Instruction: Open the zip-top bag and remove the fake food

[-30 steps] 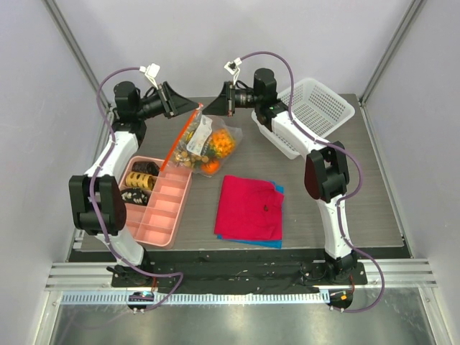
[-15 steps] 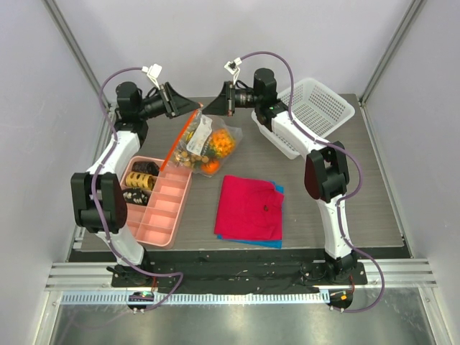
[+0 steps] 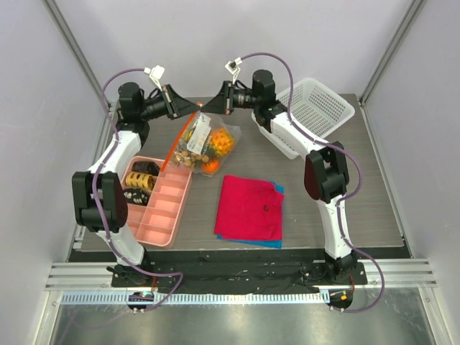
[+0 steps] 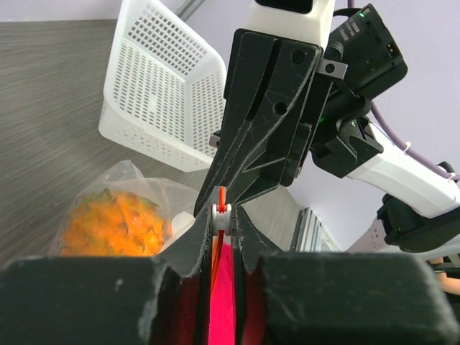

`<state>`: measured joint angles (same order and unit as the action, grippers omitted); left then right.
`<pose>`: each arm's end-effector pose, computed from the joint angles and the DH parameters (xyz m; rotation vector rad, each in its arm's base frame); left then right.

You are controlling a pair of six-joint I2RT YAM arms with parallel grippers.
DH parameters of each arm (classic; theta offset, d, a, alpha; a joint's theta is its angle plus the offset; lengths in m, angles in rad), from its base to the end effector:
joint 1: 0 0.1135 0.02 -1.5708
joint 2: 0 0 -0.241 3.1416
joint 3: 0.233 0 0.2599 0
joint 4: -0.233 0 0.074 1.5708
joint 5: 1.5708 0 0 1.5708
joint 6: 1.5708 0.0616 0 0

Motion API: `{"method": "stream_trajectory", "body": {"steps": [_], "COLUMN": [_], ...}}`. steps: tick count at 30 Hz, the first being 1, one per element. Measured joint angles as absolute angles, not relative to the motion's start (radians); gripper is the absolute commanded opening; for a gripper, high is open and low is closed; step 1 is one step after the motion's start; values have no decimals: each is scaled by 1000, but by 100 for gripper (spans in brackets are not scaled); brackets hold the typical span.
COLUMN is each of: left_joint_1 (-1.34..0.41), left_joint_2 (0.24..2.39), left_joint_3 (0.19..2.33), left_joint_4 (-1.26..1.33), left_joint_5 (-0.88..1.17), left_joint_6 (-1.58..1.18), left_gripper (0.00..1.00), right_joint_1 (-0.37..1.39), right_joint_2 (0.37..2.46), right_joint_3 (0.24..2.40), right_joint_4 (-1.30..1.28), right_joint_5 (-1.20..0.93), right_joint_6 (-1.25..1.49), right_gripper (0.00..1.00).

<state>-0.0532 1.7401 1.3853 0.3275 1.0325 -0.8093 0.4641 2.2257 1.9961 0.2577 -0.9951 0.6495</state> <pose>0.4207 -0.0754 0.3166 0.2271 1.7843 -1.4523 0.4546 0.2853 0.3085 -0.7325 1.6548 1.5872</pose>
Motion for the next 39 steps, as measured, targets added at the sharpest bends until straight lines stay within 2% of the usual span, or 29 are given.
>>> {"method": "stream_trajectory", "body": {"steps": [7, 15, 21, 26, 28, 31, 32, 35, 39], "left_joint_1": [-68, -105, -121, -138, -146, -161, -166, -173, -176], "left_joint_2": [1717, 1633, 1372, 1161, 1111, 1072, 1067, 1066, 1112], "left_joint_3": [1386, 1362, 1090, 918, 867, 821, 817, 826, 953], "left_joint_4": [190, -93, -206, -252, -242, -240, -250, -302, -410], "left_joint_5": [950, 734, 553, 495, 488, 484, 486, 492, 466], "left_joint_6": [-685, -566, -567, -574, -581, -595, -595, -580, -548], "left_gripper": [4, 0, 0, 1, 4, 30, 47, 63, 60], "right_joint_1": [467, 397, 364, 365, 369, 382, 384, 377, 358], "right_joint_2": [2217, 2223, 2338, 2404, 2419, 2442, 2446, 2459, 2468], "right_joint_3": [1951, 1945, 2111, 2161, 2161, 2161, 2161, 2161, 2162], "right_joint_4": [276, 315, 351, 378, 401, 494, 524, 675, 878], "right_joint_5": [-867, -802, -816, -841, -876, -925, -934, -958, -1010], "right_joint_6": [763, 892, 927, 950, 971, 1005, 1019, 1082, 1175], "right_gripper": [1, 1, 1, 2, 1, 1, 1, 1, 1]}}
